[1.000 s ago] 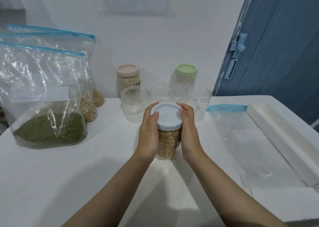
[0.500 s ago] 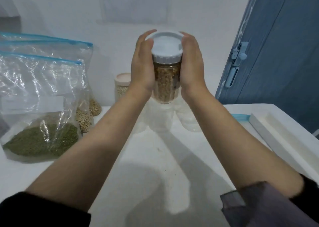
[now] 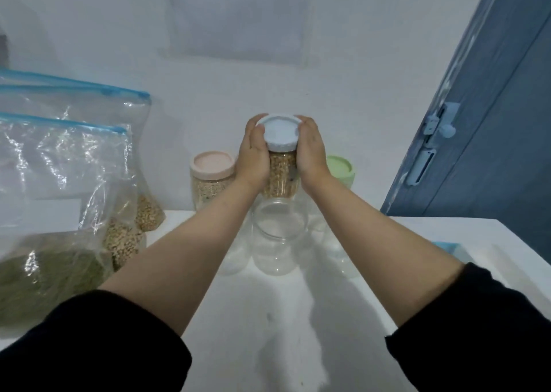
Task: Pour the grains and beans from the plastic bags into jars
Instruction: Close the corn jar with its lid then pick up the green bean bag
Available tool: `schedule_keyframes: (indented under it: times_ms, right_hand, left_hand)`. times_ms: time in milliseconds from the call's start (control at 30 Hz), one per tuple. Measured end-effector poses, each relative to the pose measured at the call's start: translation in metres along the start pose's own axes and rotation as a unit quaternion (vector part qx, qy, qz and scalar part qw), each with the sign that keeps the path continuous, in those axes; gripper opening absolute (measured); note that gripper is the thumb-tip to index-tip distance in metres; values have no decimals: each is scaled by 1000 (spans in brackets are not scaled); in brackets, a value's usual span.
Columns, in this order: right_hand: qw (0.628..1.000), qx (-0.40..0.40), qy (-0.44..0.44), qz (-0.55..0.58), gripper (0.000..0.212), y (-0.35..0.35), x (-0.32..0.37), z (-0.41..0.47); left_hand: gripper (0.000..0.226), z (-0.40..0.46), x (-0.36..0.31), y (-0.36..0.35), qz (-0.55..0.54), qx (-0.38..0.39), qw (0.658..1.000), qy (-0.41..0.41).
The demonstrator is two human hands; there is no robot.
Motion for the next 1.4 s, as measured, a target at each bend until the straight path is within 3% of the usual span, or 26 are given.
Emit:
schedule_keyframes:
  times_ms: [367,667,800,933,1100,1200,1300,1400]
  right_hand:
    - [996,1,-83,-39,27,7,-65,-6]
    - [981,83,-100,-145,34,3,-62,-8]
    - [973,60,-103,-199,37,0,-58,-11]
    - [975,47,-117,-184,42,4,-47,-21]
    - [987,23,-106,-117,43,23,-16,-47]
    - [994,-23,-89,-60,40,48,1,-60]
    - [994,-64,-68,-54,39,77,11,-59]
    - [991,-82,-55,-89,39,102,14,-46]
  left_hand:
    - [34,0,56,-5,102,86,988,75]
    - [40,1,48,1,193,70,971,123]
    - [40,-5,45,2,218,39,966,136]
    - [49,-14,35,-3,248,67,953,162]
    - [55,-42,5,-6,296,16,954,47]
    - [51,-64,-14,-24,244,17,970,-18]
    - [48,-70,-25,-55,177,58,982,-15]
    - [49,-63,-20,-84,178,95,979,13]
Point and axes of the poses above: each hand's wrist, its own z-axis towards the middle knuckle, its own y-axis out of the back of the hand, x = y × z, the point moved 5 cm from there along z, towards the middle knuckle, and after that the axes turned 2 degrees about x, right-handed, at the moved point
